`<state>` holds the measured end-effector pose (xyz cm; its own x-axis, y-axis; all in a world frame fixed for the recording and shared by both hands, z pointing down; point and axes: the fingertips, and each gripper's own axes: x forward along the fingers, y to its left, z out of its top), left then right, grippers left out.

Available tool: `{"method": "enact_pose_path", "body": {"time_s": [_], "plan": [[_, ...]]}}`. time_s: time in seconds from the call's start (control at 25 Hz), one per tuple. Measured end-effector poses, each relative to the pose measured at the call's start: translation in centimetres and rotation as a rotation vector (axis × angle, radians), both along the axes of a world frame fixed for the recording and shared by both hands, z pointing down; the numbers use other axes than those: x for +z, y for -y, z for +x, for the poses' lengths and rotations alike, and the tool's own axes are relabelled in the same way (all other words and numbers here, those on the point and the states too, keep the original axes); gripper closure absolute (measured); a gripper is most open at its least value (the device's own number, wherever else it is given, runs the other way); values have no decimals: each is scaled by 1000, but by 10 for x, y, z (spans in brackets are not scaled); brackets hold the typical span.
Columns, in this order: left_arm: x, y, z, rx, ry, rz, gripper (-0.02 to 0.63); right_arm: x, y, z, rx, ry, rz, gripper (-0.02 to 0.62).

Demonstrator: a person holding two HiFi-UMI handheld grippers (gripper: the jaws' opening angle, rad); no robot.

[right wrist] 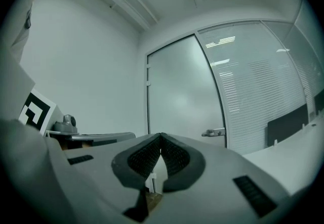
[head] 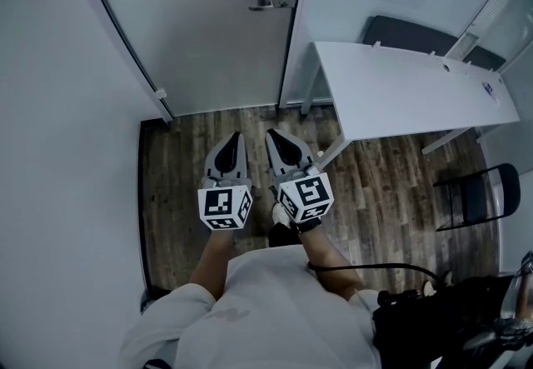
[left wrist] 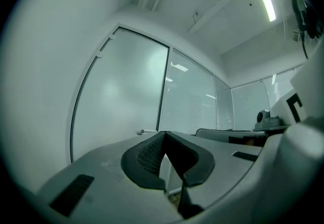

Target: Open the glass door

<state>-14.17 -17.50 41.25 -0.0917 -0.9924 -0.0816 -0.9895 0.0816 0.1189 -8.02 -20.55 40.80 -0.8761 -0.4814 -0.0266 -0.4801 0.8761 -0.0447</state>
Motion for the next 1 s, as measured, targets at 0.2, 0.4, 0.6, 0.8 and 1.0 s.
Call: {"method": "enact_pose_path", "body": {"time_s": [0.2, 0.4, 0.6, 0.8, 1.0], "plan": [[-23, 90, -6, -26, 30, 12, 603, -26, 90, -11, -32, 31, 26, 592], [-28, 167, -7, -26, 44, -8, 603, -31, 160, -12, -41, 38, 18, 592], [-15, 213, -5, -29, 53, -49, 603, -12, 218, -7, -14, 38, -46, 592], [-3, 245, -24, -38, 46, -76, 603, 1, 251, -25, -18, 26, -73, 592], [10, 293, -63, -7, 39, -80, 603, 17, 288, -63, -7, -5, -79, 592]]}}
